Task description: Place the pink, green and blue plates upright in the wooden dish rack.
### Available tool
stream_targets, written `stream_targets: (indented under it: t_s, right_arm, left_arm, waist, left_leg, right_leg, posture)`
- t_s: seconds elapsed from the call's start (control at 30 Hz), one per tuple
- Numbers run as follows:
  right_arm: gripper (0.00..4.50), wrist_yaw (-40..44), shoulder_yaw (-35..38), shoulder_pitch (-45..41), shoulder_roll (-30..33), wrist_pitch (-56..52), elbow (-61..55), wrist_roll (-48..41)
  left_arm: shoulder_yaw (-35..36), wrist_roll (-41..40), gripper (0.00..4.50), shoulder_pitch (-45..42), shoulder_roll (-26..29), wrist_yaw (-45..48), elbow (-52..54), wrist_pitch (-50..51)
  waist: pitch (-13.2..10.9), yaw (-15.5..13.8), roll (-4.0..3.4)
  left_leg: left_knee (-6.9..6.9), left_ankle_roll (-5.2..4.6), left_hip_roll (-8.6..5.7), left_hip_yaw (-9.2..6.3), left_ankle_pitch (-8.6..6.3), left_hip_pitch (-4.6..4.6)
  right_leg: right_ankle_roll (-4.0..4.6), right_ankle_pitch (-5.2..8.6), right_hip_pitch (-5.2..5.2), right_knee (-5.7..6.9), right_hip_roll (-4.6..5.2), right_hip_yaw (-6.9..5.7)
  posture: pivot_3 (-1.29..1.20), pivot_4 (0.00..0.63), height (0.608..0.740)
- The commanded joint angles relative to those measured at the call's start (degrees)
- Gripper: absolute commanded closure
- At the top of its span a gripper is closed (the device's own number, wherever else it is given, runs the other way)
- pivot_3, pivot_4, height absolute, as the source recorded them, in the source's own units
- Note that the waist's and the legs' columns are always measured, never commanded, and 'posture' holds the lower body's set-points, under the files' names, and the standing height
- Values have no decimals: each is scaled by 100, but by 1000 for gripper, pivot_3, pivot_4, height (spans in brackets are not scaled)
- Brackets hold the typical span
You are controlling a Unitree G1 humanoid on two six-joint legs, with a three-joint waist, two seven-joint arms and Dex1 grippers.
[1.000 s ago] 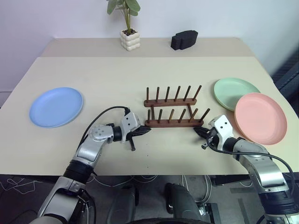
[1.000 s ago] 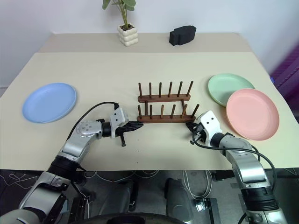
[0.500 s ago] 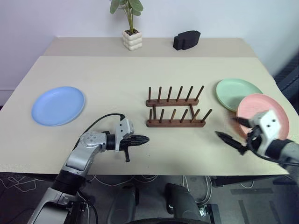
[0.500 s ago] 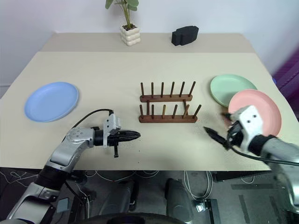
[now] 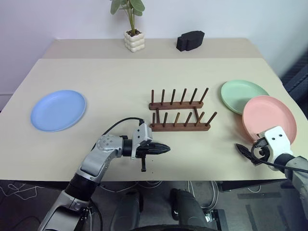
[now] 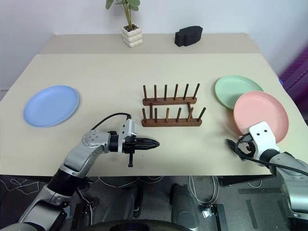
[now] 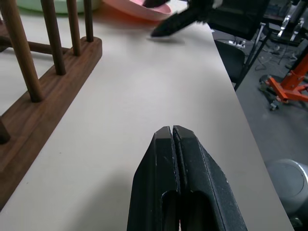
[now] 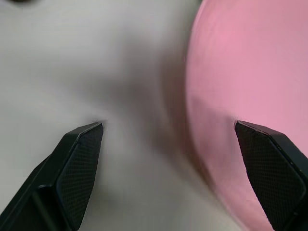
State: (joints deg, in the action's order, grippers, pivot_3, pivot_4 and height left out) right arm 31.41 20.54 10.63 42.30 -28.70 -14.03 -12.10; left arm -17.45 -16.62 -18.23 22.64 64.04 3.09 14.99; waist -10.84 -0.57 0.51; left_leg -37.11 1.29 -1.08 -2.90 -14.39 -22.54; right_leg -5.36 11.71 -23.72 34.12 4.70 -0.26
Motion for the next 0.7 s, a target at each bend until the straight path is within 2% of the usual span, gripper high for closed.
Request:
stream_targets:
  t_s: [0.03, 0.13, 0.17, 0.37, 0.47, 0.7]
  right_arm:
    - [76, -107, -129, -43, 28, 283, 186, 304]
    - [857, -158, -117, -102, -5, 345, 232, 355]
    - [1264, -184, -114, -103, 0, 363, 230, 382]
    - [4304, -287, -79, -5, 9, 433, 121, 541]
    - [4411, -304, 16, 84, 31, 404, -93, 572]
    - [4411, -133, 208, -6, 614, 155, -618, 847]
  left_arm:
    - [61, 25, 4500, -15, 18, -17, 70, -267]
    - [108, 15, 4500, 23, 6, -64, 41, -382]
    - [118, 7, 4500, 34, -1, -81, 33, -410]
    - [118, -29, 4500, 18, -50, -111, -32, -474]
    - [96, -35, 4500, -38, -102, -110, -77, -459]
    - [57, -2, 4500, -134, -162, -94, -169, -498]
  waist:
    - [1, -6, 1]
    - [1, -7, 2]
    - [1, -10, 2]
    - [1, -15, 2]
    - [2, -16, 5]
    - [1, -13, -1]
  left_leg:
    - [0, 0, 0, -1, 0, 0]
    - [-1, 0, 0, -1, 0, 1]
    - [-1, 0, 0, -1, 0, 1]
    - [-1, 0, -1, -3, 0, 0]
    - [-2, 0, -1, -4, 0, 2]
    - [-2, 0, -2, -3, 0, 1]
  right_leg:
    - [0, 0, 1, 0, 0, 0]
    - [0, 0, 2, 0, -1, 0]
    - [0, 0, 3, 0, 0, 0]
    - [0, 0, 2, 0, 0, 0]
    - [0, 0, 4, 0, -1, 0]
    - [-1, 0, 3, 1, -1, 0]
  posture:
    - [0, 150, 739]
    - [0, 150, 739]
    - [0, 150, 739]
    - [0, 150, 739]
    - [0, 150, 739]
    - [0, 150, 739]
